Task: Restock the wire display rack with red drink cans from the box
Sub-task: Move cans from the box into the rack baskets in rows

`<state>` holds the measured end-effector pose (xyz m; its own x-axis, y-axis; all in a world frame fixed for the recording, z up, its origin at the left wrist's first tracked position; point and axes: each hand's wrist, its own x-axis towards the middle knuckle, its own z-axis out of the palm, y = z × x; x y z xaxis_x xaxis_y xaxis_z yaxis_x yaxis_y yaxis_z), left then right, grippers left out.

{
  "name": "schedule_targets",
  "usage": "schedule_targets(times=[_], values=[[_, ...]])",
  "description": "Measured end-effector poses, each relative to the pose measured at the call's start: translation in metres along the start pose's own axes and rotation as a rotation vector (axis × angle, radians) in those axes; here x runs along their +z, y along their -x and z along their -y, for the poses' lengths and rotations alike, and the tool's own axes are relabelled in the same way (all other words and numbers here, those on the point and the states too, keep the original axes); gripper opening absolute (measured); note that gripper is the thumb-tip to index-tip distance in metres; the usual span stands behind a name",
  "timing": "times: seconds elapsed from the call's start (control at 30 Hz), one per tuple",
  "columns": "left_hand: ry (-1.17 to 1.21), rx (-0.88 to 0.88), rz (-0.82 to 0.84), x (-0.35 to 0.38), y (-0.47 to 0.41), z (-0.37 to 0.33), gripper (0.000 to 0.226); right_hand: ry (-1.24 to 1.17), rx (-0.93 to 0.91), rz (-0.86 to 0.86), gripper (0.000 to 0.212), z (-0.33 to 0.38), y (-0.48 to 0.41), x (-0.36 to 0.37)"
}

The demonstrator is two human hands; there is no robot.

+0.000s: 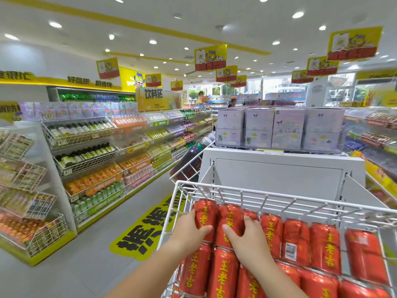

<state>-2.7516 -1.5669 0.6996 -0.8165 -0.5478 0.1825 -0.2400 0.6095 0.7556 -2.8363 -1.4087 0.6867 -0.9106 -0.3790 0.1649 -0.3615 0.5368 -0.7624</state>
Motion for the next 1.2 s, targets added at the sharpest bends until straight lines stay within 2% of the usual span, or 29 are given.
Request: schedule_targets(times=[0.17,0.3,0.47,0.67,0.93,1.2], values=[[-0.098,0.016,0.06,-0.002,0.009,0.003,0.038,0.082,-0.014,0.074,0.078,0.001,-0.003,-0.003],[-0.181,0.026,0.066,-0.001,0.024,0.003,0.044,0.155,0.006,0.119,0.085,0.007,-0.002,-0.007],[-0.392,0.105,0.102,-0.007,0.044,0.002,0.07,0.252,-0.032,0.108,0.087,0.015,0.004,-0.014],[-0.55,0.212,0.117,-0.03,0.071,0.003,0.053,0.289,-0.044,0.11,0.088,0.028,0.019,-0.018],[-0.637,0.223,0.159,-0.041,0.104,0.002,0.057,0.197,-0.082,0.135,0.089,0.024,0.027,-0.018],[-0.867,0.267,0.101,-0.042,0.123,-0.015,0.069,0.289,-0.071,0.184,0.089,0.026,0.034,-0.028]])
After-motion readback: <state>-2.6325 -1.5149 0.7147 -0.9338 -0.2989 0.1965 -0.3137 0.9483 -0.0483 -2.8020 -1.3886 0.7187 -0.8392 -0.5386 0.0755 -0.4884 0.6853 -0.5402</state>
